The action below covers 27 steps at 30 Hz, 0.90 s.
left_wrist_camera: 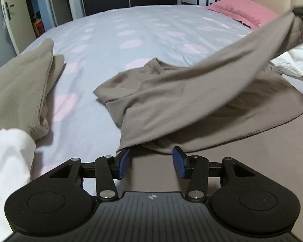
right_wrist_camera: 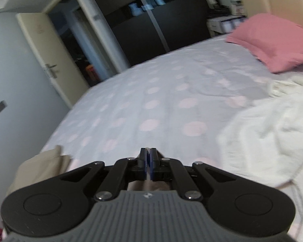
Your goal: Fold clothes
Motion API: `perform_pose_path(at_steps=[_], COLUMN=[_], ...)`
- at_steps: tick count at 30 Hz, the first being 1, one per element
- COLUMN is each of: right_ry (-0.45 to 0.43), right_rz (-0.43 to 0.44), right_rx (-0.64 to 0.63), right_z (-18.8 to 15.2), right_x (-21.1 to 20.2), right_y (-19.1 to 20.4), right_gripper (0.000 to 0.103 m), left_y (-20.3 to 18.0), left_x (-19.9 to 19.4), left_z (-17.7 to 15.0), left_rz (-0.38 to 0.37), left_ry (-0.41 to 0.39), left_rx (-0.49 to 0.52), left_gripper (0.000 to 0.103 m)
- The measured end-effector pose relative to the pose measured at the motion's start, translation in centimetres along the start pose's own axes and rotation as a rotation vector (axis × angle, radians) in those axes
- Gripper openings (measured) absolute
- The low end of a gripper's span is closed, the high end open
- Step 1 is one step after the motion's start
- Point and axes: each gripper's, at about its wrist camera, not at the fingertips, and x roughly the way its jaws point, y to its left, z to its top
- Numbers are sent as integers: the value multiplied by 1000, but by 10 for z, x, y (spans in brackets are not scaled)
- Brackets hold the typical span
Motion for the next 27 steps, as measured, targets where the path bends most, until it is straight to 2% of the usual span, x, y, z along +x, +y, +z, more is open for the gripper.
perform_pose_path(at_steps=[5,9,13,14,15,17,21,25,27], right_ry=[115,208,250,247,245,245,274,325,333], right_rz=[-147,-208,-247,-253,-252,-237,-149,-119,-109], right_rx=[28,-2,5,15,24,34,-21,-61,-69], right_z=[-21,-44,-57,-58,-58,-58,-67,-84,-89], right_x=[20,40,49,48,46,39,33,37,41], right_y=[-19,-29,-44,-50,-53,-57,-53,-53,-53], right_gripper=[3,4,11,15,21,23,30,33,31], left_y=[1,3,5,6,7,9,8,5,4], left_x=[-3,-5,-8,-10,-12,-13,-13,-11,-9], left_z=[-1,0,4,5,5,5,6,9,10], left_rz=[14,15,19,19,18,13,6,11,11], left_ry=[25,63,104,107,109,106,100,90,87], left_rx=[3,-5,-13,-17,-22,-26,-21,-15,-15], left_gripper=[44,44,47,47,47,47,47,47,47])
